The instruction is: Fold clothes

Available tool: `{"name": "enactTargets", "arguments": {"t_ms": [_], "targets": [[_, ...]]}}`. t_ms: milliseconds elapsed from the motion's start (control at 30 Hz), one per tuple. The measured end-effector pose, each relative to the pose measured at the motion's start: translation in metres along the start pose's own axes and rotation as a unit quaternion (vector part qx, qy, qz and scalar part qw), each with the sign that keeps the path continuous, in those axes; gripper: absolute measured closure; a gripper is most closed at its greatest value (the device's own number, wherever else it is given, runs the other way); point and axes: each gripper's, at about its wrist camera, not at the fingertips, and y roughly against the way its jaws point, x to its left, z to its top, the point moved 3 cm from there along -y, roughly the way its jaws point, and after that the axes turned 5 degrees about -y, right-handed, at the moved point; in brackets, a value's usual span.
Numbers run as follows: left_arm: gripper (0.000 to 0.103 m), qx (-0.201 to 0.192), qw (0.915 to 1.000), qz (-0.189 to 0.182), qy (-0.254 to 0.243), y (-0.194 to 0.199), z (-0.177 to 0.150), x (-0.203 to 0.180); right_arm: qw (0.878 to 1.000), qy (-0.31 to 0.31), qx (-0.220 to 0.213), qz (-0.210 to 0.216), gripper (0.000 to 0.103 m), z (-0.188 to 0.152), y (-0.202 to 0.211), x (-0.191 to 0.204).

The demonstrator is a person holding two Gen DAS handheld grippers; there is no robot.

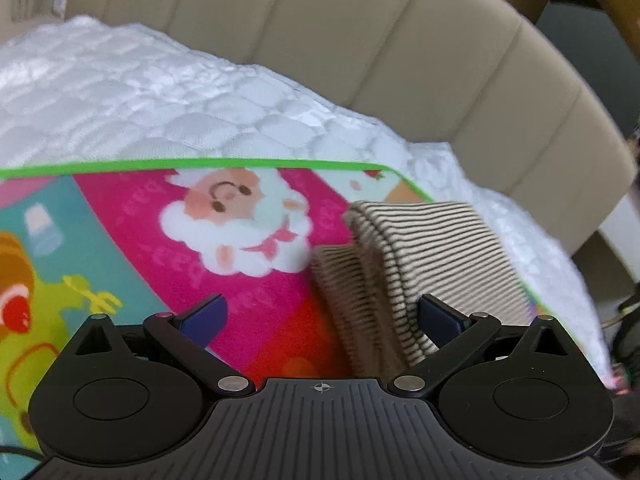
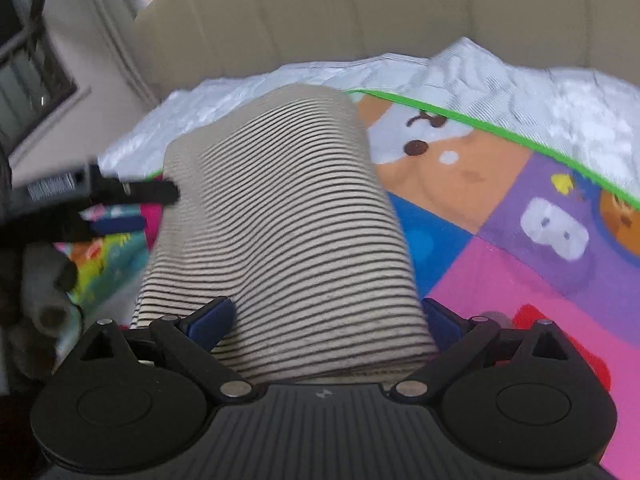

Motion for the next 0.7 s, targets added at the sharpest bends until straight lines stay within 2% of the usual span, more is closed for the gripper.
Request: {"name": "enactTargets", "arguments": {"t_ms": [100, 167, 267, 333, 433, 500, 600, 633, 667, 700], "targets": [[0.0, -0.001, 0.9997, -0.022, 0.004, 0.004, 0.0, -0.003, 1.0, 0.025, 0.003, -0.005, 0.004, -0.002, 0.0, 0.009], [0.0, 0.01, 0.9996, -0.025, -0.009, -0.002, -0.004, -0.008, 1.0, 0.025, -0.003, 0.005, 0.004, 0.009, 0.009, 0.008], [0.0, 0.028, 0.998, 0.03, -0.048, -0.012, -0.012, -0.01, 0.999, 0.016, -0.022, 0.027, 0.001, 0.032, 0.025, 0.003], [0.0, 0.028, 0.9967, 0.044, -0.062, -0.015, -0.013, -0.008, 0.998, -0.003, -0.04, 0.048, 0.0, 0.06, 0.029, -0.005], [0.0, 0.025, 0.9961, 0.046, -0.071, -0.015, -0.013, -0.01, 0.997, -0.022, -0.03, 0.069, 0.0, 0.098, 0.006, -0.014], [0.0, 0.027, 0.9963, 0.042, -0.07, -0.015, -0.014, -0.007, 0.997, -0.025, -0.002, 0.073, 0.001, 0.114, -0.027, -0.018], [0.0, 0.032, 0.9978, 0.03, -0.049, -0.018, -0.014, 0.001, 0.993, -0.054, 0.053, 0.087, 0.019, 0.116, -0.067, -0.02], [0.0, 0.033, 0.9977, 0.033, -0.048, -0.018, -0.014, 0.003, 0.992, -0.065, 0.056, 0.096, 0.027, 0.115, -0.07, -0.016], [0.0, 0.033, 0.9977, 0.035, -0.048, -0.018, -0.014, 0.005, 0.992, -0.059, 0.041, 0.1, 0.035, 0.114, -0.063, -0.009], [0.0, 0.032, 0.9976, 0.036, -0.048, -0.017, -0.014, 0.007, 0.992, -0.046, 0.017, 0.118, 0.039, 0.114, -0.048, -0.002]]}}
